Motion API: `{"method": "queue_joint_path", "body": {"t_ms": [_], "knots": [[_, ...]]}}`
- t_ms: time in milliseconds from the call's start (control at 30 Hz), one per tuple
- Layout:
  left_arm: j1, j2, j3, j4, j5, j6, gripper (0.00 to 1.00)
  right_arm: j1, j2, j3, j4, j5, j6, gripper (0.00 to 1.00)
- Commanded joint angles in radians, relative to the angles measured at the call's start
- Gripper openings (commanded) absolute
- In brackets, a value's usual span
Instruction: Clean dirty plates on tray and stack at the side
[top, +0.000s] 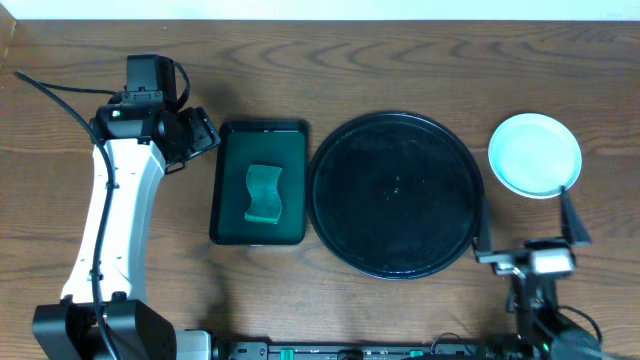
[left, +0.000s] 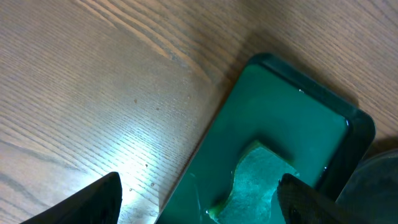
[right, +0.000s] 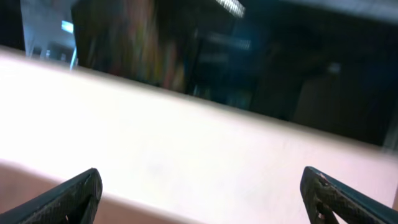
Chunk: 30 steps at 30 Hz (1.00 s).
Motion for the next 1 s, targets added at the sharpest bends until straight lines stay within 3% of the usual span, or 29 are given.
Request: {"method": "queue_joint_path", "body": {"t_ms": [0, 200, 267, 433, 600, 967], "knots": [[0.005, 0.005, 0.008, -0.003, -0.006, 0.01, 0.8, -0.018, -0.006, -0.069, -0.03, -0.006, 0.011, 0.99], [0.005, 0.005, 0.008, -0.003, -0.006, 0.01, 0.8, -0.018, -0.007, -0.077, -0.267, 0.039, 0.007, 0.99], [0.005, 0.005, 0.008, -0.003, -0.006, 0.01, 0.8, -0.018, -0.007, -0.077, -0.42, 0.067, 0.007, 0.99], [0.005, 0.005, 0.008, -0.003, -0.006, 0.01, 0.8, -0.018, -0.007, -0.077, -0.428, 0.087, 0.055, 0.99], [0.005, 0.005, 0.008, -0.003, -0.006, 0.01, 0.8, -0.018, -0.007, -0.077, -0.416, 0.257, 0.285, 0.99], [0.005, 0.005, 0.008, -0.003, -0.006, 0.01, 0.8, -0.018, -0.007, -0.077, -0.417, 0.264, 0.299, 0.99]]}}
